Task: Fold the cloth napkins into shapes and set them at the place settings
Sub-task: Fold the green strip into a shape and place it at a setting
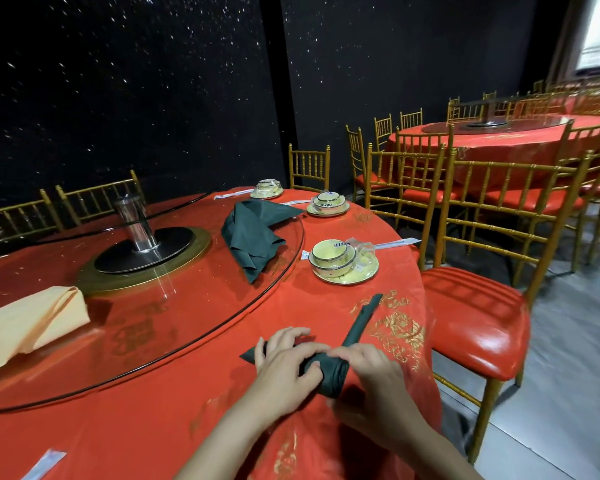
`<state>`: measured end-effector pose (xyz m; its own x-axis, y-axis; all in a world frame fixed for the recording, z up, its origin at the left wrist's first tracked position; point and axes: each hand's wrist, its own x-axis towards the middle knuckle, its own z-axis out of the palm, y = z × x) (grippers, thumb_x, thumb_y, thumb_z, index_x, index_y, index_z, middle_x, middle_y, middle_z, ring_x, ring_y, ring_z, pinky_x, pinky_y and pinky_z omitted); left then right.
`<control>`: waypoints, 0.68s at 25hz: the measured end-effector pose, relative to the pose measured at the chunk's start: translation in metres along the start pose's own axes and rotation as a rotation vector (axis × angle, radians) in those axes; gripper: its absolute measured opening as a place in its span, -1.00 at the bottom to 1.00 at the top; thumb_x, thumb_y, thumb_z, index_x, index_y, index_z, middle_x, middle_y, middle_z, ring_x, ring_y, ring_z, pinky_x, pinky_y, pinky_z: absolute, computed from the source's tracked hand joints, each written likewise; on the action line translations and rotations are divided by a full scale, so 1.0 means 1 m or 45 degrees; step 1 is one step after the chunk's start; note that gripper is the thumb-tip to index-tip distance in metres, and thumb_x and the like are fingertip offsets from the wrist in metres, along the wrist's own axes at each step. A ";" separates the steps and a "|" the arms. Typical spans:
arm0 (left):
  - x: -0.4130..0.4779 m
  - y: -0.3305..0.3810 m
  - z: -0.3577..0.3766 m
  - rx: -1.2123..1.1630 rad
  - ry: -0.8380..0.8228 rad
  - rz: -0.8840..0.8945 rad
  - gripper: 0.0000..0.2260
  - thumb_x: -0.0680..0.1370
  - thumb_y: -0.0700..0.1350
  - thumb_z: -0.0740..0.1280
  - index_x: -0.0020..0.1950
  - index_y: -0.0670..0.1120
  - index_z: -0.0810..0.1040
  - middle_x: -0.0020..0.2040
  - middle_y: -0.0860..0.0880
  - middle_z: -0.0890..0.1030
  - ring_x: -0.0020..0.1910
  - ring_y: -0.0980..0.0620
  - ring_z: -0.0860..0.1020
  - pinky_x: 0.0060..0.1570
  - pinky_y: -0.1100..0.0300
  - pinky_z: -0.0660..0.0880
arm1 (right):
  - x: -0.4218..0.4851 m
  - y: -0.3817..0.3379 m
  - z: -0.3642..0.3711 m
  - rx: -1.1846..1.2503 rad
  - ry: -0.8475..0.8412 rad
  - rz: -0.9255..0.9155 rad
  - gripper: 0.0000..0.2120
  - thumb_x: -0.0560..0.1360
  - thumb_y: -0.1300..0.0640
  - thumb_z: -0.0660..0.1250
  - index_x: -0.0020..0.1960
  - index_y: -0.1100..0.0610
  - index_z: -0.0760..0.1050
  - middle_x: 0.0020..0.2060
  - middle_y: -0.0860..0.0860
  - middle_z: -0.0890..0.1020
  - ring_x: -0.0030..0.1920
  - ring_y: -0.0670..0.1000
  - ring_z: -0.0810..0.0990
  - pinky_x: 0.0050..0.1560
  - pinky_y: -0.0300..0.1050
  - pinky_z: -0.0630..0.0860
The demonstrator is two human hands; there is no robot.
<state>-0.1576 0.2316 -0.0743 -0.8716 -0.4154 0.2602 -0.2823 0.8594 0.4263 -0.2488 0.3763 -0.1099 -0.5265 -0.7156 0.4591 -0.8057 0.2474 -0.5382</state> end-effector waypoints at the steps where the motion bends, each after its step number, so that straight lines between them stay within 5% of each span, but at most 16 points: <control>1: 0.006 0.002 0.001 -0.009 -0.014 0.009 -0.65 0.47 0.08 0.11 0.21 0.28 0.49 0.31 0.27 0.28 0.40 0.23 0.08 0.40 0.04 -0.27 | 0.002 0.002 0.000 -0.040 -0.003 0.001 -0.41 0.19 -0.17 0.32 0.22 -0.29 0.30 0.03 -0.27 0.43 0.05 -0.15 0.46 -0.02 -0.26 0.26; 4: 0.013 0.002 0.005 -0.080 0.181 0.059 -0.69 0.44 0.16 0.13 0.12 0.23 0.52 0.16 0.34 0.36 0.29 0.30 0.22 0.40 0.10 -0.15 | 0.011 0.010 -0.003 -0.011 -0.019 0.093 -0.45 0.22 -0.26 0.26 0.21 -0.24 0.38 0.03 -0.30 0.39 0.11 -0.15 0.44 0.03 -0.31 0.22; 7: 0.010 -0.005 0.016 -0.065 0.408 0.182 -0.82 0.39 0.10 0.22 -0.03 0.21 0.48 0.00 0.30 0.46 0.12 0.38 0.29 0.28 0.25 0.00 | 0.022 0.022 -0.005 0.039 0.014 0.165 -0.40 0.21 -0.36 0.20 0.18 -0.16 0.47 0.03 -0.26 0.43 0.13 -0.14 0.44 0.10 -0.13 0.29; 11: 0.018 -0.004 0.019 0.008 0.326 0.206 -0.69 0.35 0.14 0.22 0.08 0.25 0.48 0.07 0.31 0.41 0.17 0.35 0.25 0.26 0.36 -0.13 | 0.033 0.035 -0.006 0.068 0.057 0.201 -0.39 0.23 -0.43 0.21 0.15 -0.11 0.51 -0.01 -0.23 0.45 0.09 -0.11 0.47 0.13 0.01 0.38; 17: 0.053 0.006 0.016 0.060 0.087 0.143 -0.63 0.41 0.20 0.10 0.18 0.30 0.48 0.19 0.31 0.25 0.21 0.35 0.10 0.18 0.31 -0.13 | 0.036 0.036 -0.015 0.082 0.027 0.093 -0.47 0.20 -0.27 0.31 0.16 -0.26 0.38 0.03 -0.23 0.45 0.08 -0.17 0.43 0.06 -0.09 0.33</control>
<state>-0.2118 0.2197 -0.0715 -0.8698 -0.3341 0.3632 -0.2047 0.9139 0.3504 -0.3012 0.3690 -0.1025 -0.5893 -0.6831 0.4314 -0.7462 0.2554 -0.6148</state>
